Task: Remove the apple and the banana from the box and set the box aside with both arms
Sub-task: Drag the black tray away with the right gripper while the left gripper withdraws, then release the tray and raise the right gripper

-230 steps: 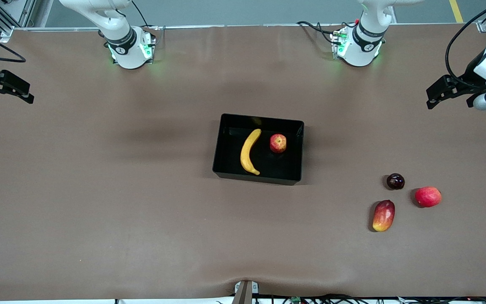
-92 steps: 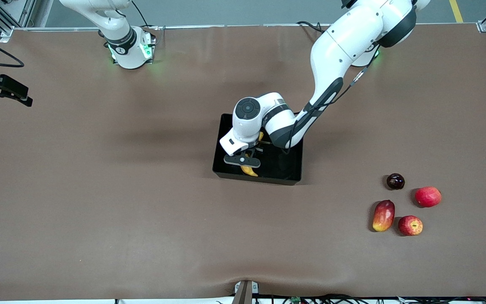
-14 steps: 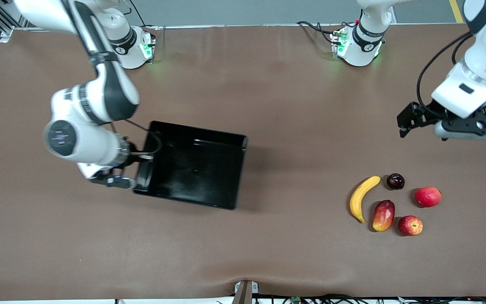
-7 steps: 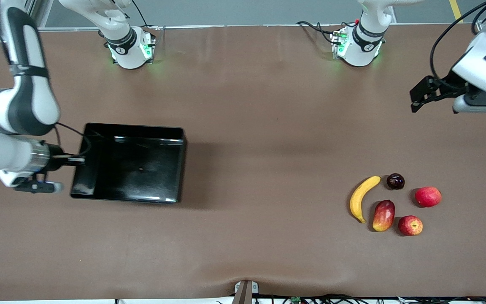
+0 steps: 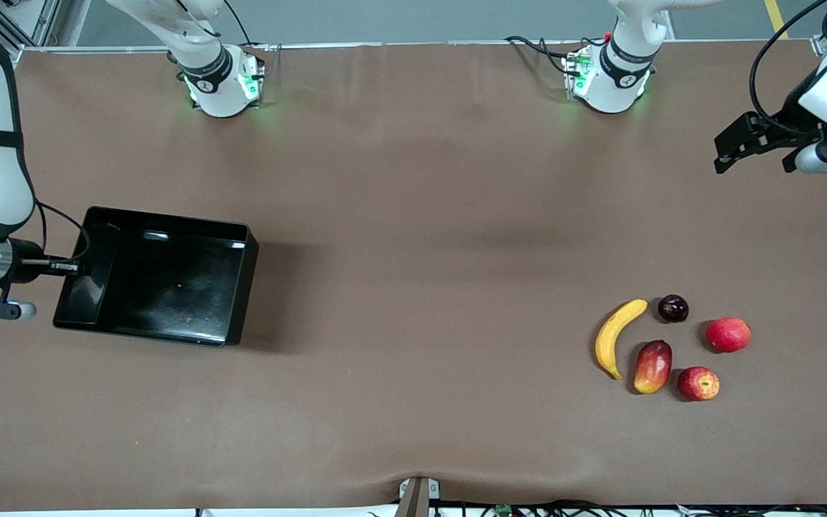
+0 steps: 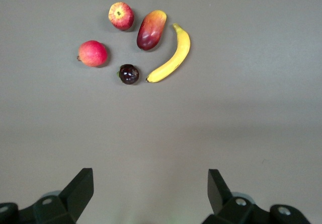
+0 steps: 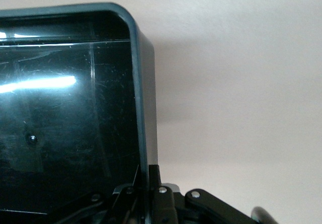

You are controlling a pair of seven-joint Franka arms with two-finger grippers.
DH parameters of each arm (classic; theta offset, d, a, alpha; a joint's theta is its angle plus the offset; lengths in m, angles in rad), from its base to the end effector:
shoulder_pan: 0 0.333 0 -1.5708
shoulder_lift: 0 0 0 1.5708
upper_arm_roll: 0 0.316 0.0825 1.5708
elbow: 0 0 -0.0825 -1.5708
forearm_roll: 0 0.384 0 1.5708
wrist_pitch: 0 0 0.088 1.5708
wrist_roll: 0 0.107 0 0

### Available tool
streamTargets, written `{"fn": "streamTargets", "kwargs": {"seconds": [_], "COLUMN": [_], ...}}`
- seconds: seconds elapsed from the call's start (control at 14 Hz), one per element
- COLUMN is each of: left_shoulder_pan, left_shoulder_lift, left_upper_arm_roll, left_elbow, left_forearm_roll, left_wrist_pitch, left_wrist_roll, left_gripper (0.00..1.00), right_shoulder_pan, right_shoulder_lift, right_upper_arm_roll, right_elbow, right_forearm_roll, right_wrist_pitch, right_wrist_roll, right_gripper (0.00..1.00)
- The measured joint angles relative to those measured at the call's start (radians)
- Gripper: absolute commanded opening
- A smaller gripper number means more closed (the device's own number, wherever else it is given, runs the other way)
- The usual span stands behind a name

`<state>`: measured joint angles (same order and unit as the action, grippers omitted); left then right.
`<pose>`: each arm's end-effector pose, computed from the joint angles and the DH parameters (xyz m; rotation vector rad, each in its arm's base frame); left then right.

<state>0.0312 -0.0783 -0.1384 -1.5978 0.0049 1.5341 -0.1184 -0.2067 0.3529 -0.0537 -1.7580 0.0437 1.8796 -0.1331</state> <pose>0.5233 -0.0590 0.6505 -3.1274 -0.0184 -0.0243 0.6001 -0.1540 0.3503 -3.0491 0.2203 0.3410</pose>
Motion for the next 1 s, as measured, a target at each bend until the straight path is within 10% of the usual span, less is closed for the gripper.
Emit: {"fn": "streamTargets", "kwargs": {"seconds": [0.64,0.79,1.0], "left_shoulder_pan": [0.01,0.01,0.01], "left_shoulder_lift": [0.018,0.027,0.033], "left_upper_arm_roll": [0.001,0.001,0.001], "left_elbow": [0.003,0.004,0.008], "left_forearm_roll": [0.0,0.0,0.0], "left_wrist_pitch": [-0.001,-0.002,-0.002], "left_wrist_roll": [0.0,0.0,0.0], "left_gripper": [1.0,1.0,1.0], "right_shoulder_pan": [-0.076,-0.076,-0.083], "right_shoulder_lift": [0.021,0.021,0.02], "right_upper_arm_roll": [0.004,0.004,0.004], "right_elbow": [-0.25,-0.25,-0.231], "right_forearm_roll": [-0.008,-0.008,-0.008], "right_wrist_pitch": [0.282,0.282,0.277], "right_wrist_roll": [-0.131,-0.131,-0.134], "right_gripper": [0.0,1.0,1.0]}}
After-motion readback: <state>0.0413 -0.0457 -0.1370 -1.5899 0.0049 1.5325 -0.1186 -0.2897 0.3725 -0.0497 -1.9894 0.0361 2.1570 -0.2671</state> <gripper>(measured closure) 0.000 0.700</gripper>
